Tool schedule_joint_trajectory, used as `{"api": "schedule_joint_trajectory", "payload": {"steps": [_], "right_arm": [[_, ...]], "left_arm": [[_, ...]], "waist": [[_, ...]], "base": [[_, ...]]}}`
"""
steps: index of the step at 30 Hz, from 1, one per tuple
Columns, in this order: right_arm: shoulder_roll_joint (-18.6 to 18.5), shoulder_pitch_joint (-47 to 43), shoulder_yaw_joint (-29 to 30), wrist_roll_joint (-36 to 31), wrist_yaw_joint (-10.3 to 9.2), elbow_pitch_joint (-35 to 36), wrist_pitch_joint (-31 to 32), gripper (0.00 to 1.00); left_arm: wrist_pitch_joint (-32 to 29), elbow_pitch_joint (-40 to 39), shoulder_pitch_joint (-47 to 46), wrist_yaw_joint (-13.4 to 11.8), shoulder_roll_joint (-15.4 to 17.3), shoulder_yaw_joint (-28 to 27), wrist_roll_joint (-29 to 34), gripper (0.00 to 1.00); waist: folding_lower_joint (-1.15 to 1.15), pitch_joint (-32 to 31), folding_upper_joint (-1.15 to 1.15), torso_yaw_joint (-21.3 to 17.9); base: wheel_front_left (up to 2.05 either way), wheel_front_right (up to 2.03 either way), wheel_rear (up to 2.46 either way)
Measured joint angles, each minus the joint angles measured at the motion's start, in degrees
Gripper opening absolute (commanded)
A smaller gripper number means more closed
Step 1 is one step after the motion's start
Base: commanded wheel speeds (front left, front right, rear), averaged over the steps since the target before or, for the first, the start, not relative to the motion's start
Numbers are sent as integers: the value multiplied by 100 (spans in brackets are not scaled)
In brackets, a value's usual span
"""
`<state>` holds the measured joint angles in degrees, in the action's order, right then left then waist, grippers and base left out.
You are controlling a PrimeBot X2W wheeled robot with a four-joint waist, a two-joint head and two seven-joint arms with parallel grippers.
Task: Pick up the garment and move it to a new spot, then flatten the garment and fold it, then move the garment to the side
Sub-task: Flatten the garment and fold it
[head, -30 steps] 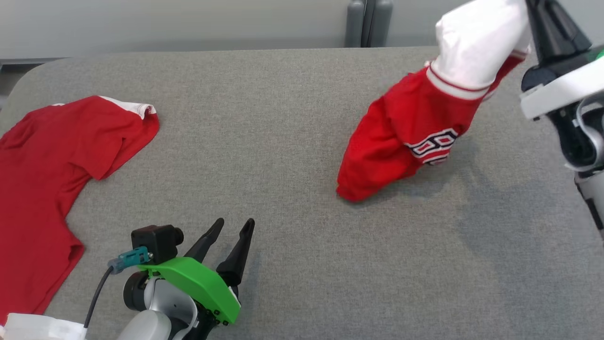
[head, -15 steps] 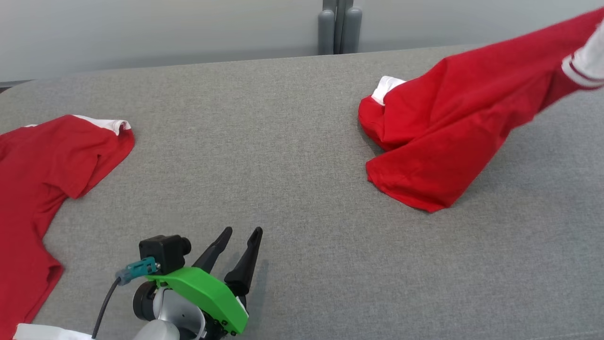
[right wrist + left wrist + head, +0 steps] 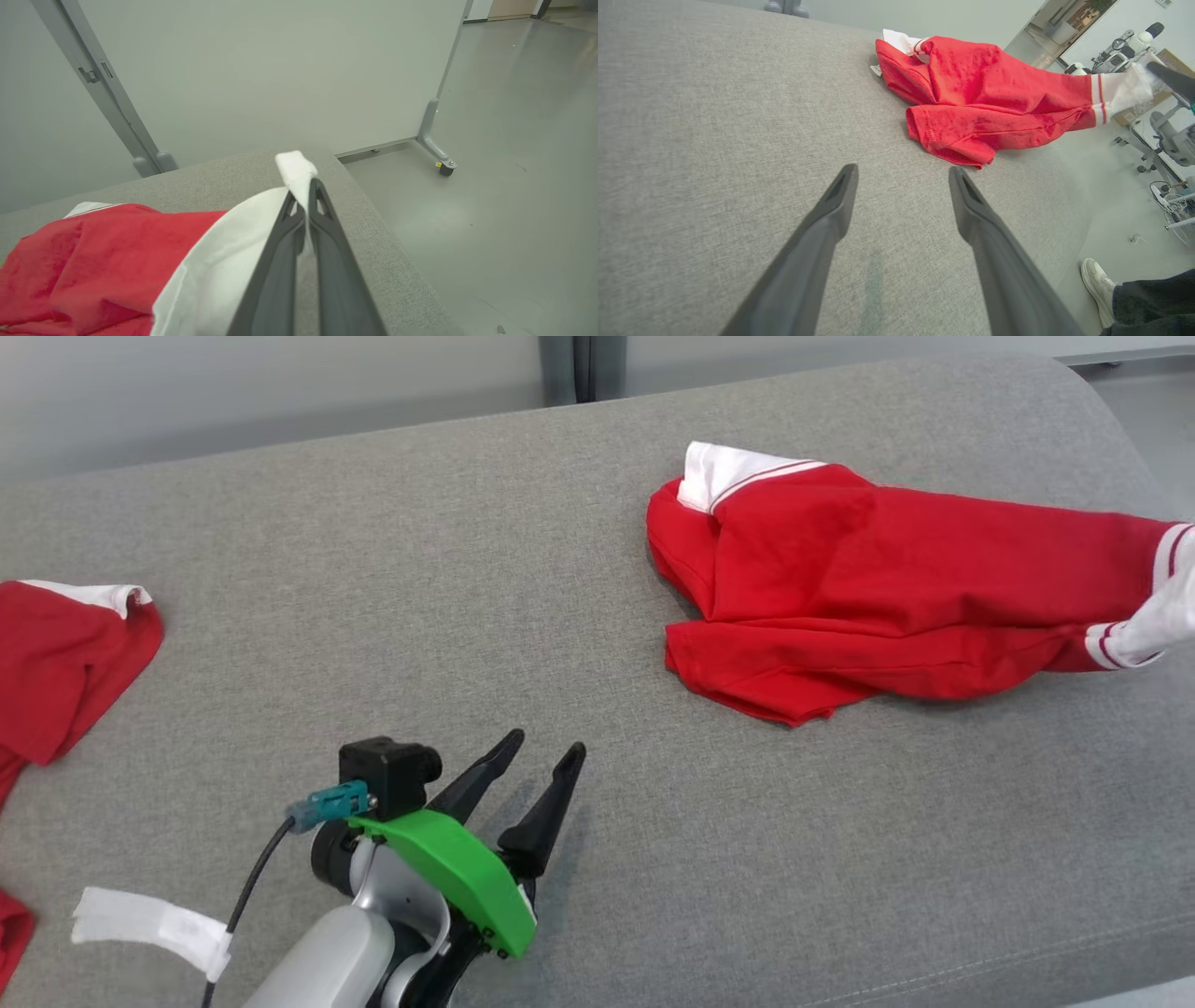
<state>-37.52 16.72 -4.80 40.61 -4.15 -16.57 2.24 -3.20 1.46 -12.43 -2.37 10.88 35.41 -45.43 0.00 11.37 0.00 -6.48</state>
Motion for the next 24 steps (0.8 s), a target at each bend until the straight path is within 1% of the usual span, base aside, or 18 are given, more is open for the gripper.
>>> {"api": "schedule_joint_trajectory", "payload": {"steps": [4,7,11,12,16,20,22,24], "right_arm": [[367,-57,-90,48,1,180,-177,0],[554,-62,-214,80,8,294,-257,0],[698,-53,-328,80,32,444,-330,0],[709,-45,-339,80,63,480,-332,0],[688,8,-312,79,63,553,-397,0],[655,198,-341,37,70,608,-432,0],[657,391,-397,1,114,606,-453,0],[595,593,-477,-193,120,592,-455,0]], "left_arm": [[-141,111,-330,268,-253,136,-142,100],[-260,315,-586,414,-413,197,-304,100],[-391,732,-823,538,-461,192,-390,100],[-398,833,-875,539,-460,159,-392,100],[-431,1196,-1184,550,-444,33,-386,100],[-433,1426,-1491,665,-442,3,-380,100],[-433,1521,-1582,699,-442,8,-380,100],[-439,1637,-1659,747,-444,53,-379,100]], "waist": [[0,121,0,-188],[0,220,0,-325],[0,367,0,-504],[0,409,0,-549],[0,603,0,-707],[0,817,0,-862],[0,920,0,-942],[0,1023,0,-1021]], "base": [[0,0,0],[0,0,0],[0,0,0],[0,0,0],[0,0,0],[0,0,0],[0,0,0],[0,0,0]]}}
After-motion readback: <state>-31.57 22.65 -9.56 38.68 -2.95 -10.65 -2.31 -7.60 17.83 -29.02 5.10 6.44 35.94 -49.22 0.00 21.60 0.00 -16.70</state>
